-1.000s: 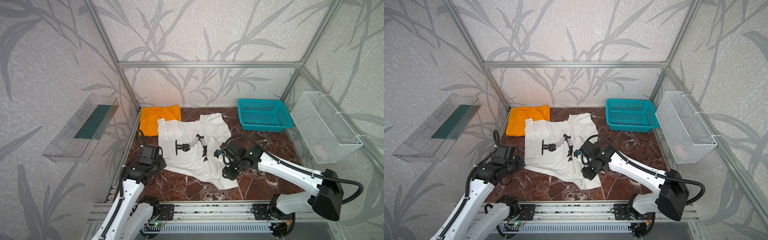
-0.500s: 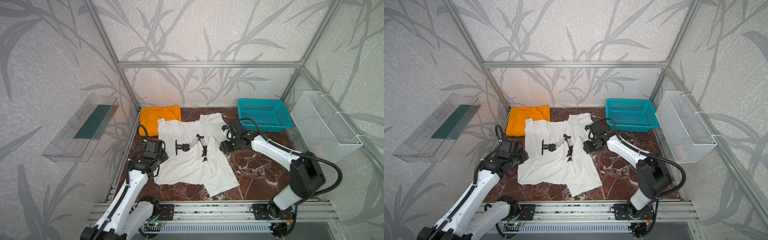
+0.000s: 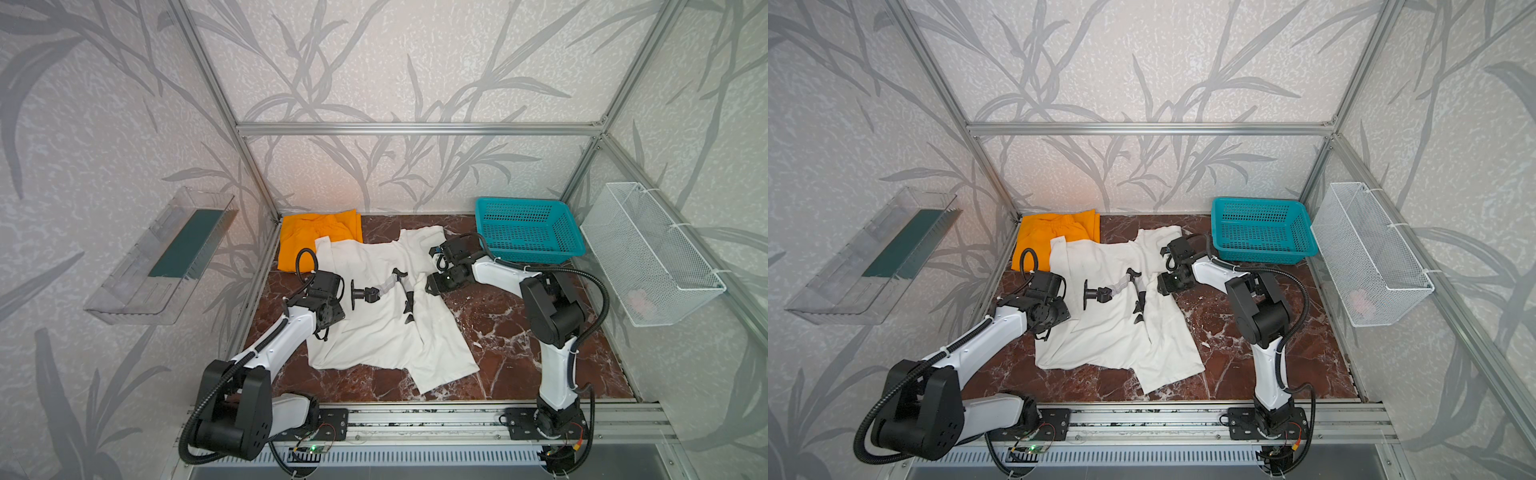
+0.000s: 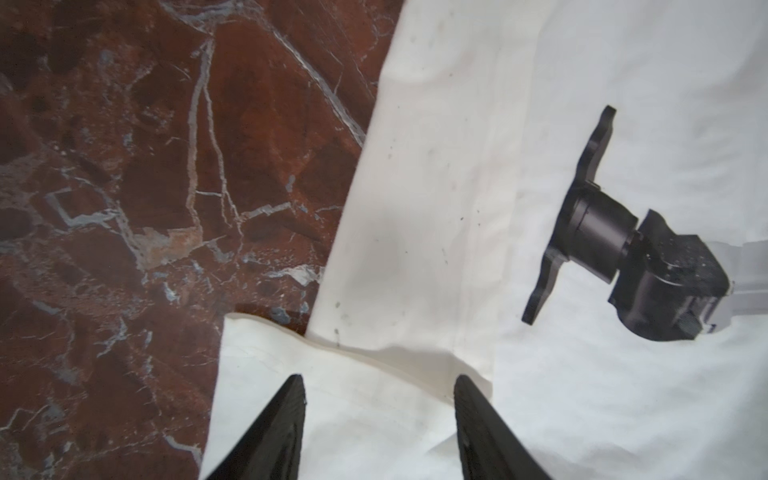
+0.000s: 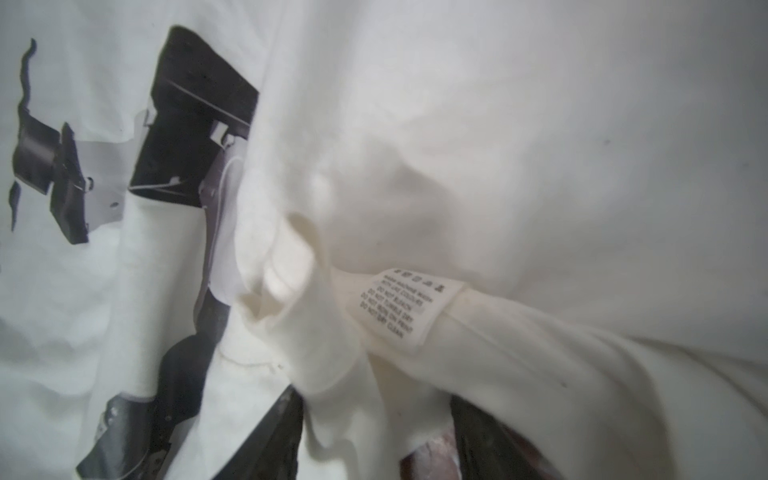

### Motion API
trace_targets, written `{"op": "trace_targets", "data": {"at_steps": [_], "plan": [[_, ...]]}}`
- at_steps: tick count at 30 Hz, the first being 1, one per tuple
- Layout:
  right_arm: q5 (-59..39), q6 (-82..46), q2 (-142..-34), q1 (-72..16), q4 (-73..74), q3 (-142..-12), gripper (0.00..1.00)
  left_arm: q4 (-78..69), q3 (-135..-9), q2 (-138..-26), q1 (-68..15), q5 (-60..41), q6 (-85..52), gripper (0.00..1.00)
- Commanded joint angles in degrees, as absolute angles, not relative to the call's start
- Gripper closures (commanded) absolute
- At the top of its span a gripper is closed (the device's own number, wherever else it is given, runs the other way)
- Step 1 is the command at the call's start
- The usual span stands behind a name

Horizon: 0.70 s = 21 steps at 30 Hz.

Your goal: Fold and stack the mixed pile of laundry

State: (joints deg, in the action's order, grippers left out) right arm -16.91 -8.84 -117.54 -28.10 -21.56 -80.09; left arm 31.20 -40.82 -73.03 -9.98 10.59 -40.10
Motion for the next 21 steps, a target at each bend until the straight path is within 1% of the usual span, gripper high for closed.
{"op": "trace_targets", "data": {"at_steps": [1,5,7,10,14,16,18,21], "plan": [[-19.50,-7.63,-119.44,-27.77,-22.15,-81.47,0.54,32.46,-39.57,-75.28,-9.67,15.94,-40.58,0.44],[-21.35,-7.38,-118.86,-26.99,-22.14,-79.98,0.75,33.66,-39.56,-78.22,-9.67,14.23,-40.61,0.44],[-22.26,-7.68,-118.10,-26.22,-21.76,-78.62,0.86,31.97,-38.92,-79.70,-9.67,10.99,-39.70,0.43],[-22.48,-8.31,-116.16,-24.98,-21.48,-76.41,0.99,30.29,-38.33,-82.36,-9.67,7.68,-39.46,0.44],[-19.02,-8.66,-111.42,-23.40,-23.53,-72.81,1.00,29.99,-38.66,-84.09,-9.76,6.40,-39.51,0.53],[-14.23,-8.40,-108.12,-22.97,-26.17,-70.79,1.00,29.75,-38.99,-84.14,-9.76,5.45,-39.74,0.61],[-8.57,-8.26,-104.54,-22.85,-29.59,-69.06,1.00,29.41,-39.36,-84.35,-9.81,3.65,-39.65,0.66],[-1.82,-10.32,-99.15,-22.34,-33.57,-65.22,1.00,28.47,-39.58,-84.73,-9.84,0.72,-39.46,0.67]]}}
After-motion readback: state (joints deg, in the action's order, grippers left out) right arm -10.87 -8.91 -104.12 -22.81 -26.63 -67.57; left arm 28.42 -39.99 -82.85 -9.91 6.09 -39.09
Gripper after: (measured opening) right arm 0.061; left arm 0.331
